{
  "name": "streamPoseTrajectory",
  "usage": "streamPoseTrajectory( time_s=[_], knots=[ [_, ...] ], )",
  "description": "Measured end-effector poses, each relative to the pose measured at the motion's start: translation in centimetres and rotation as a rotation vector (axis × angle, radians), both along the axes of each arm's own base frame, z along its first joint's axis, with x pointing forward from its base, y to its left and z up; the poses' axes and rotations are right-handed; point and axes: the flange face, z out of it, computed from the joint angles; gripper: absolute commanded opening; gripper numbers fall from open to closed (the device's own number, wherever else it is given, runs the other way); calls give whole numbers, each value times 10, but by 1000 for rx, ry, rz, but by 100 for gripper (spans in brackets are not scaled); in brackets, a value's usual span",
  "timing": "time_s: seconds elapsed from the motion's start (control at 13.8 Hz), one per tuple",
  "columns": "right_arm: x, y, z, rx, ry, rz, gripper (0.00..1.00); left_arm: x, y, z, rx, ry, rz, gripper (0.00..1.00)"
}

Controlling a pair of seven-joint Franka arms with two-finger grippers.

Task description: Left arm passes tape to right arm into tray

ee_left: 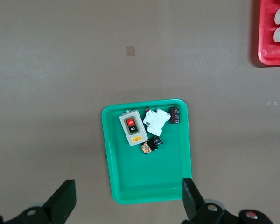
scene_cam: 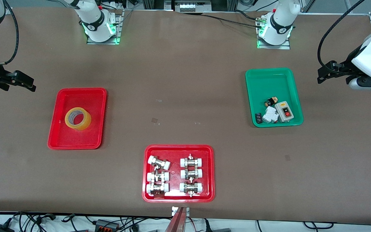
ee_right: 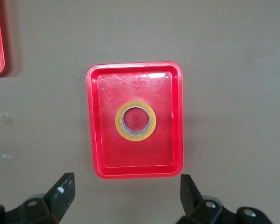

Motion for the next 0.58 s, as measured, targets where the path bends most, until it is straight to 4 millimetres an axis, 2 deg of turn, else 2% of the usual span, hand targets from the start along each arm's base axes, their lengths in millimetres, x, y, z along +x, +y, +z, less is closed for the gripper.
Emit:
streamPoseTrajectory(
  time_s=[0.58],
  knots=[
    [0,5,1,0,-1,9,100,0,3,0,0,0,6,100]
  ],
)
